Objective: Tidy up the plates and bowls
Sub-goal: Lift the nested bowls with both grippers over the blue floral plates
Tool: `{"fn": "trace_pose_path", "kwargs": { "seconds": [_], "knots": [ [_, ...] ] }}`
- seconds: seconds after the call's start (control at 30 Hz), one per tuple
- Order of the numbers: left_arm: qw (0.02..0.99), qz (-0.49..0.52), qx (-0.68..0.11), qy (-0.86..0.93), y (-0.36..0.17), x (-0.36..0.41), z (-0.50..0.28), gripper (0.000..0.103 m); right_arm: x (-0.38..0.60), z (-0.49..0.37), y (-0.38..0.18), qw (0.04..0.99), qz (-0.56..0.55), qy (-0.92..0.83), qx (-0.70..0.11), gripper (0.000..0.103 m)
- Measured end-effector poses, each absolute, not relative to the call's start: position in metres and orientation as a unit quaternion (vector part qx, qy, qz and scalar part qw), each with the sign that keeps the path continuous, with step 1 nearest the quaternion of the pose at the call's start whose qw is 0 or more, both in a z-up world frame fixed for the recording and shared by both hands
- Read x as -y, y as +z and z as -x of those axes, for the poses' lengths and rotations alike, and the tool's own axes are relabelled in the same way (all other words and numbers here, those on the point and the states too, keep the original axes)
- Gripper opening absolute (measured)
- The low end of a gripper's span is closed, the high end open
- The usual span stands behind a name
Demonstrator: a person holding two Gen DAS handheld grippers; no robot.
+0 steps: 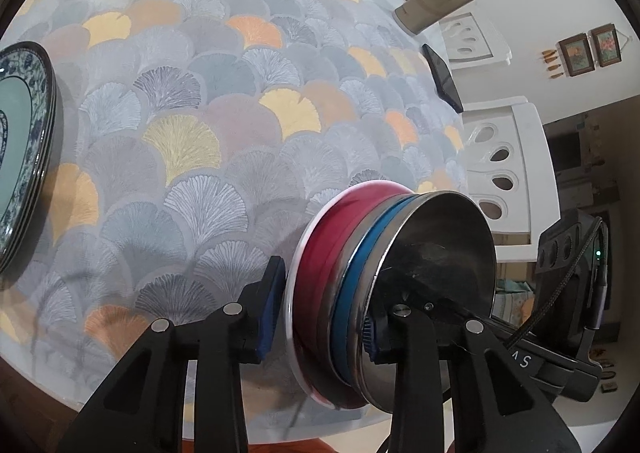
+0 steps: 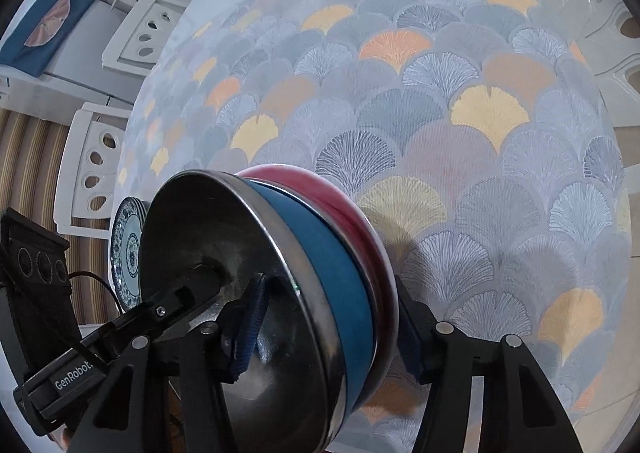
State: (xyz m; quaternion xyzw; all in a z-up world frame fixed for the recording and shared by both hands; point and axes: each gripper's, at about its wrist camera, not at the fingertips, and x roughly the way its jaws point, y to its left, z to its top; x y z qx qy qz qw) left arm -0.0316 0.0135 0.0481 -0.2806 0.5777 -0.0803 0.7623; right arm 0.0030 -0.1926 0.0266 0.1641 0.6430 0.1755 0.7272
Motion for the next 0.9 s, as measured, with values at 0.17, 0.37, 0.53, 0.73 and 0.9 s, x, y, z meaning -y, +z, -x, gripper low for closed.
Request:
{"fn": "trace_pose_path", "kwargs": {
  "seconds": [0.17,0.37,0.53,0.73,0.9],
  "knots": [
    [0.762,0.278,-0.581,-0.068,0.052,-0.013,0.035,0.03,0.189,-0.002,0.031,0.726,-0.151,0.172,-0.649,0.057],
    [0.765,0.282,-0.576,-0.059,0.067,-0.021,0.042,0.03,0.18,-0.002,0.041,0.724,-0.15,0.171,-0.651,0.057],
    [0.791,0.273,-0.544,-0.054,0.097,-0.038,0.047,0.03,0.159,-0.001,0.072,0.746,-0.137,0.19,-0.623,0.057],
    [0.83,0.267,-0.488,-0.044,0.154,-0.09,0.056,0.03,0.115,-0.003,0.122,0.772,-0.138,0.22,-0.581,0.057],
    [0.853,0.267,-0.447,-0.034,0.19,-0.152,0.062,0.03,0.05,0.002,0.162,0.791,-0.132,0.239,-0.547,0.058]
  ]
}}
